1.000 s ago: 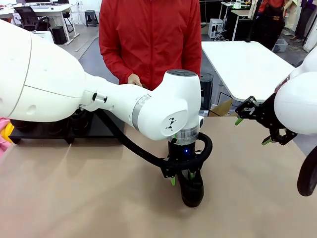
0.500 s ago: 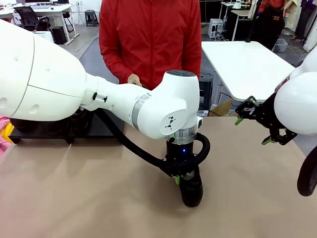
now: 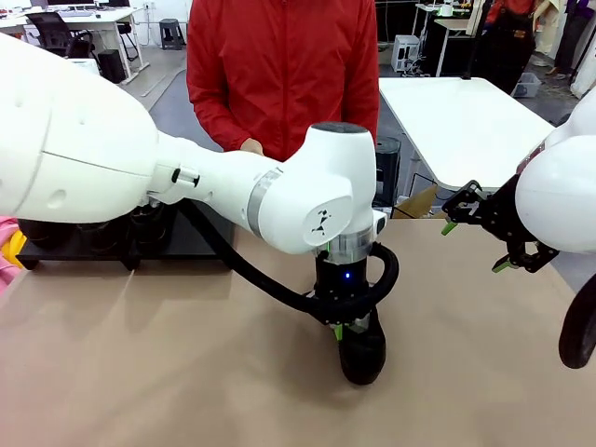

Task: Organize the shoes by placing them on the stand.
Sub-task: Place the Shoe from the middle of the table onto the Shoes Stand.

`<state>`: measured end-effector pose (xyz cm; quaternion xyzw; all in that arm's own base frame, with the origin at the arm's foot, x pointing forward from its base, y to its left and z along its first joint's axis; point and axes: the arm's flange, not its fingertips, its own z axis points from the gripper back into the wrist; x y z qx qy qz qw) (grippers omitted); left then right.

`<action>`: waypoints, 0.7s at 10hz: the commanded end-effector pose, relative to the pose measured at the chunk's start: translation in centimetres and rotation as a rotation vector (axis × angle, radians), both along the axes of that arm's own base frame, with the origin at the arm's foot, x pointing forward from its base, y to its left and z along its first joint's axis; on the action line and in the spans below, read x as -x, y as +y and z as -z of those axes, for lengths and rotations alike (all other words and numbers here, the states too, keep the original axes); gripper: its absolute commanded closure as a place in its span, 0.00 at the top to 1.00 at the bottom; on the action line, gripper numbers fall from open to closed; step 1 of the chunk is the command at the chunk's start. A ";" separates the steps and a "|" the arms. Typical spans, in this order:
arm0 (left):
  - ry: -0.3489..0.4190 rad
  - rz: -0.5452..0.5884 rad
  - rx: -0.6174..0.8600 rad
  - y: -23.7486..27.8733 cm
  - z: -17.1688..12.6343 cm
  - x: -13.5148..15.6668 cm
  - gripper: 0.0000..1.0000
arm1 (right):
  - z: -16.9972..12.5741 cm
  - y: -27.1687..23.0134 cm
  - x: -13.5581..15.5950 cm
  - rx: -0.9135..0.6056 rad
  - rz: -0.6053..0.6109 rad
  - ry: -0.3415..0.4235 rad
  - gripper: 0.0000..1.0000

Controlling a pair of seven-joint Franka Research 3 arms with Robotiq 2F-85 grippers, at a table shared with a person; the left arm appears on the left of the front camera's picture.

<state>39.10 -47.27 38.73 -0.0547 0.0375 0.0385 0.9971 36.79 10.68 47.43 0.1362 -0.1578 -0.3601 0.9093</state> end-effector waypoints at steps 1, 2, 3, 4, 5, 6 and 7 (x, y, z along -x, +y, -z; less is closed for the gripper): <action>-0.101 0.020 0.058 4.0 -5.2 1.2 0.00 | 0.0 -0.2 -0.2 -0.006 -0.025 -0.010 1.00; -0.177 0.046 0.023 6.5 -7.2 0.9 0.00 | 0.0 -0.2 -0.2 -0.006 -0.025 -0.010 1.00; -0.239 0.033 -0.035 9.1 -8.6 0.4 0.00 | 0.0 -0.2 -0.2 -0.006 -0.025 -0.010 1.00; -0.265 0.034 -0.109 11.7 -9.3 -0.4 0.00 | 0.0 -0.2 -0.2 -0.006 -0.025 -0.010 1.00; -0.297 0.071 -0.186 14.3 -9.7 -1.6 0.00 | 0.0 -0.2 -0.2 -0.006 -0.025 -0.010 1.00; -0.334 0.033 -0.245 17.5 -9.7 -2.9 0.00 | 0.0 -0.2 -0.2 -0.006 -0.025 -0.010 1.00; -0.348 -0.004 -0.254 20.1 -9.5 -4.0 0.00 | 0.0 -0.2 -0.2 -0.006 -0.025 -0.010 1.00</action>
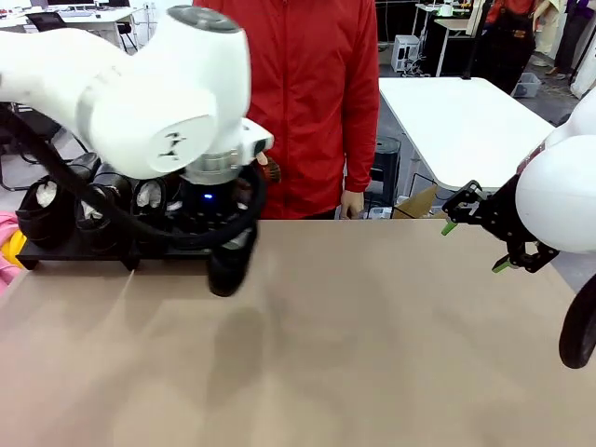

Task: Organize the shoes by placing them on the stand.
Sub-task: Place the Shoe from the middle of the table onto the Shoes Stand.

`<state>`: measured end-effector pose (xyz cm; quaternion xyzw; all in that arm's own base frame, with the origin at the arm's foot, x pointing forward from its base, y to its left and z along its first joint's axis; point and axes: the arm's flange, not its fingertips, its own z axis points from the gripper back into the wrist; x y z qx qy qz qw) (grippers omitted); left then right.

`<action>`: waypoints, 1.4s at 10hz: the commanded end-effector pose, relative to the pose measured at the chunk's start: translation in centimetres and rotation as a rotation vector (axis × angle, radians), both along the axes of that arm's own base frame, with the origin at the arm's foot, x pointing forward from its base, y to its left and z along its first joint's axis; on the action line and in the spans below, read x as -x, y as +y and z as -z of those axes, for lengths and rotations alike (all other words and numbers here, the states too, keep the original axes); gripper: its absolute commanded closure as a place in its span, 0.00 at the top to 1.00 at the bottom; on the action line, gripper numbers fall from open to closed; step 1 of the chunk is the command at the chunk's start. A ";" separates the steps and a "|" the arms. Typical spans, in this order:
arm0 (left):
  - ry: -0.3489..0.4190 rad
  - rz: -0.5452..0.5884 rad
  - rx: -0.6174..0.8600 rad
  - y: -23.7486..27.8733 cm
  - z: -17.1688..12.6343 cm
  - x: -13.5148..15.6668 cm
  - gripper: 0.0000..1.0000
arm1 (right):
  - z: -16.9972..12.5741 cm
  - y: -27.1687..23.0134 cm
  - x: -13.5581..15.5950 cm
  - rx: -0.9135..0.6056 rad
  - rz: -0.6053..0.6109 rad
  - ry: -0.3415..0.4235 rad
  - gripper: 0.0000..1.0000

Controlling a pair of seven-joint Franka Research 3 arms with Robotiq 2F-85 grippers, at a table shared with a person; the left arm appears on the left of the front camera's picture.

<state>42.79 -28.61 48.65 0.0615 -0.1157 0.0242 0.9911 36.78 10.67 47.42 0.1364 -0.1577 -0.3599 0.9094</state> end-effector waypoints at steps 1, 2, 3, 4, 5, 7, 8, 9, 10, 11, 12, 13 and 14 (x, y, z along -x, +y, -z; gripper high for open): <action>-0.053 -0.060 -0.014 3.5 0.8 -1.4 0.00 | 0.0 -0.2 -0.2 -0.006 -0.024 -0.010 1.00; -0.054 -0.077 -0.002 4.6 1.1 -1.9 0.00 | 0.0 -0.2 -0.2 -0.006 -0.024 -0.010 1.00; -0.060 -0.075 0.010 4.8 1.0 -2.1 0.00 | 0.0 -0.2 -0.2 -0.006 -0.024 -0.010 1.00; -0.053 -0.092 0.053 4.7 0.8 -2.1 0.00 | 0.0 -0.2 -0.2 -0.006 -0.024 -0.010 1.00; -0.027 -0.087 -0.013 5.5 1.3 -2.8 0.00 | 0.0 -0.2 -0.2 -0.006 -0.024 -0.010 1.00; -0.027 -0.087 -0.013 5.5 1.3 -2.8 0.00 | 0.0 -0.2 -0.2 -0.006 -0.024 -0.010 1.00; -0.027 -0.087 -0.013 5.5 1.3 -2.8 0.00 | 0.0 -0.2 -0.2 -0.006 -0.024 -0.010 1.00; -0.027 -0.087 -0.013 5.5 1.3 -2.8 0.00 | 0.0 -0.2 -0.2 -0.006 -0.024 -0.010 1.00; -0.016 -0.091 -0.006 5.3 1.7 -2.8 0.00 | 0.0 -0.2 -0.2 -0.006 -0.024 -0.010 1.00; -0.094 -0.097 0.030 5.8 1.2 -3.9 0.00 | 0.0 -0.2 -0.2 -0.006 -0.024 -0.010 1.00; -0.146 -0.098 0.059 6.5 1.0 -4.7 0.00 | 0.0 -0.2 -0.2 -0.006 -0.024 -0.010 1.00; -0.187 -0.103 0.080 7.3 1.1 -5.4 0.00 | 0.0 -0.2 -0.2 -0.006 -0.024 -0.010 1.00; -0.209 -0.099 0.115 8.2 1.1 -5.9 0.00 | 0.0 -0.2 -0.2 -0.006 -0.024 -0.010 1.00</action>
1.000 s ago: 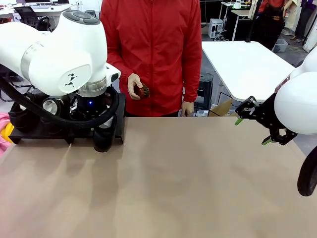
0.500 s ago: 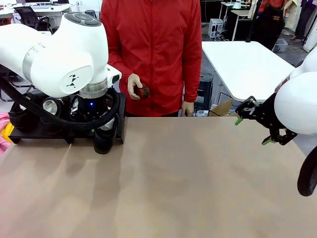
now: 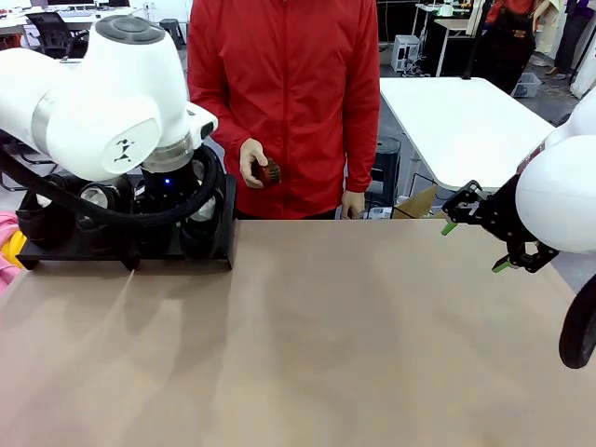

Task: Organize the shoes by placing them on the stand.
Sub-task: Place the Shoe from the middle of the table onto the Shoes Stand.

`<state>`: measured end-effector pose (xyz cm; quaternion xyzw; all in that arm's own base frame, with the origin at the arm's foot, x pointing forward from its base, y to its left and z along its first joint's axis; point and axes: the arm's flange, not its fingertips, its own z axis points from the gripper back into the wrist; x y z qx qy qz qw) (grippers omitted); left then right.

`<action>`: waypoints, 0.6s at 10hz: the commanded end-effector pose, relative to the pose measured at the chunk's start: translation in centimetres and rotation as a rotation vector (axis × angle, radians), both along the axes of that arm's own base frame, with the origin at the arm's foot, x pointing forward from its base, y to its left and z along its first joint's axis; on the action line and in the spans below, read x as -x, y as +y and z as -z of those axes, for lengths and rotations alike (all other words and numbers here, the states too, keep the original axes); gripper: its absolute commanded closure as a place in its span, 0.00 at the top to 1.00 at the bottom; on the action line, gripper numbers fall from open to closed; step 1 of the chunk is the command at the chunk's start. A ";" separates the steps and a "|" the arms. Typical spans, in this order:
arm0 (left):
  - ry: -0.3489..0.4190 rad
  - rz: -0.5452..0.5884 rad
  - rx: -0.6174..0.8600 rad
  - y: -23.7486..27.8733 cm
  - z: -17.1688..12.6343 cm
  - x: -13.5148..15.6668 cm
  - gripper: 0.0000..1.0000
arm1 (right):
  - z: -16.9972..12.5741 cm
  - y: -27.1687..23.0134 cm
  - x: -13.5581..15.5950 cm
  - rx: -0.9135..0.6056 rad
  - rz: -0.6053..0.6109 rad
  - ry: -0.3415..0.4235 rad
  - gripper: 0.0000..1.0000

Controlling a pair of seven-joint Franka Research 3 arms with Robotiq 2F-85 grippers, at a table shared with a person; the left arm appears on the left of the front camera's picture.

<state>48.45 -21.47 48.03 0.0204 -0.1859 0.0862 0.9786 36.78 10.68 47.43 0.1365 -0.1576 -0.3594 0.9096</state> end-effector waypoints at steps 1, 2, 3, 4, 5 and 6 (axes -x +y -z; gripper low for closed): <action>-0.083 -0.005 0.014 1.8 0.7 -0.8 0.00 | 0.0 -0.2 -0.2 -0.006 -0.023 -0.010 1.00; -0.105 0.009 0.005 2.6 1.1 -1.5 0.00 | 0.0 -0.2 -0.2 -0.006 -0.023 -0.010 1.00; -0.115 0.020 0.000 3.2 1.6 -2.4 0.00 | 0.0 -0.2 -0.2 -0.006 -0.023 -0.010 1.00; -0.113 0.021 -0.002 3.5 2.1 -3.1 0.00 | 0.0 -0.2 -0.2 -0.006 -0.023 -0.010 1.00; -0.109 0.032 0.003 3.6 2.5 -3.7 0.00 | 0.0 -0.2 -0.2 -0.006 -0.023 -0.010 1.00; -0.107 0.037 0.005 3.7 2.8 -4.2 0.00 | 0.0 -0.2 -0.2 -0.006 -0.023 -0.010 1.00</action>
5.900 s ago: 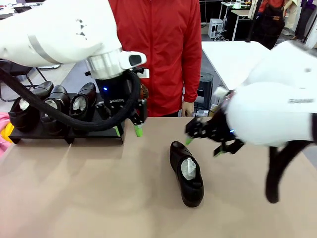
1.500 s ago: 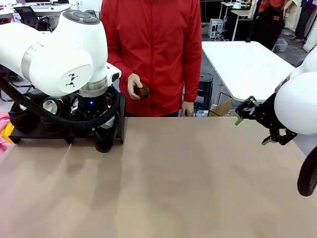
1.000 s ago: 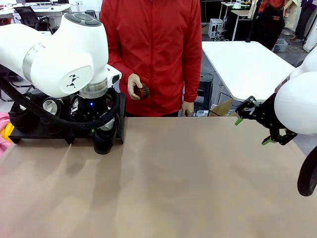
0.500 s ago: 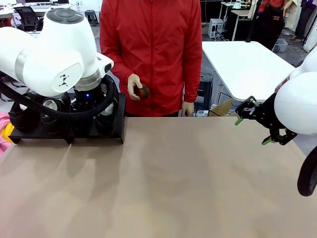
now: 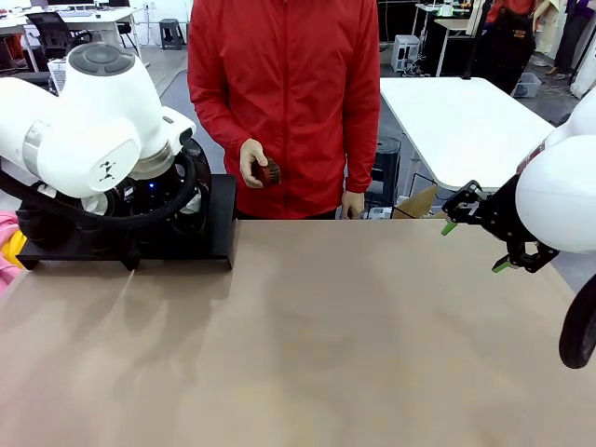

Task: Organize the shoes by placing them on the stand.
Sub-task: Place the Shoe from the middle of the table onto the Shoes Stand.

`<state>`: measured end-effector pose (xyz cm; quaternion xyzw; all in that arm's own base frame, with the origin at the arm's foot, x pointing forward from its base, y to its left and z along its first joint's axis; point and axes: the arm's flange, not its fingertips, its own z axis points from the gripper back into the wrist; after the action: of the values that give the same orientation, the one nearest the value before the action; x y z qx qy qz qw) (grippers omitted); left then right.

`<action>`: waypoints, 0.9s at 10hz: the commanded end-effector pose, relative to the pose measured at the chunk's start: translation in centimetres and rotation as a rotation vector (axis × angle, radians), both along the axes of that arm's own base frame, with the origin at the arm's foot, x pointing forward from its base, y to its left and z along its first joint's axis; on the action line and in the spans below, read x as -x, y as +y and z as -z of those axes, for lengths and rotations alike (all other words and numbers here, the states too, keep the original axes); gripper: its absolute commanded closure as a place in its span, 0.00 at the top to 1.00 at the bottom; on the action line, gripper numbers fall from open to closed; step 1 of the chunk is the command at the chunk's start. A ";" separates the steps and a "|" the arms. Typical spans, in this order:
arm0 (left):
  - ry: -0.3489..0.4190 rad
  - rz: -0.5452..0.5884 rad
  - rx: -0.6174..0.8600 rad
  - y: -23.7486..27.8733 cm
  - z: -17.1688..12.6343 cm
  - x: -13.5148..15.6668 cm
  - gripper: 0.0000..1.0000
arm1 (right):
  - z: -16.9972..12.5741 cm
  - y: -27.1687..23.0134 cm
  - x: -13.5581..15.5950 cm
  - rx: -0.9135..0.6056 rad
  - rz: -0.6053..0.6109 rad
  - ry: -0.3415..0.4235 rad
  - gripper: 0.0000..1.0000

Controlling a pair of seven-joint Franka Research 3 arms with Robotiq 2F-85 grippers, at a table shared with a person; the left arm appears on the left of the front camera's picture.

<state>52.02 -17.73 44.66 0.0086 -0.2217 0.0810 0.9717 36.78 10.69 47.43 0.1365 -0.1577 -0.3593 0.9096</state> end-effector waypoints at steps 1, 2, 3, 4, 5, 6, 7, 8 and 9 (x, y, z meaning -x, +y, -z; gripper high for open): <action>-0.030 0.022 -0.006 0.1 -0.3 -0.9 0.00 | 0.0 -0.2 -0.2 -0.006 -0.023 -0.010 1.00; -0.026 0.023 -0.003 0.1 -0.1 -1.1 0.00 | 0.0 -0.2 -0.2 -0.006 -0.023 -0.010 1.00; -0.026 0.021 0.000 0.0 0.2 -1.2 0.00 | 0.0 -0.2 -0.2 -0.006 -0.023 -0.010 1.00; -0.034 0.017 0.007 0.2 0.6 -1.5 0.00 | 0.0 -0.2 -0.2 -0.006 -0.023 -0.010 1.00; -0.038 0.009 0.010 0.2 0.9 -1.7 0.00 | 0.0 -0.2 -0.2 -0.006 -0.023 -0.010 1.00; -0.027 0.003 0.011 0.3 1.1 -1.8 0.00 | 0.0 -0.2 -0.2 -0.006 -0.023 -0.010 1.00; -0.030 -0.002 0.019 0.4 1.2 -1.9 0.00 | 0.0 -0.2 -0.2 -0.006 -0.023 -0.010 1.00; -0.036 0.000 0.024 0.3 1.1 -2.0 0.00 | 0.0 -0.2 -0.2 -0.006 -0.023 -0.010 1.00; -0.040 0.001 0.027 0.2 0.9 -2.2 0.00 | 0.0 -0.2 -0.2 -0.006 -0.023 -0.010 1.00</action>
<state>53.57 -17.18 43.55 0.0005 -0.2231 0.0825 0.9713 36.78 10.69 47.43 0.1365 -0.1577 -0.3593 0.9096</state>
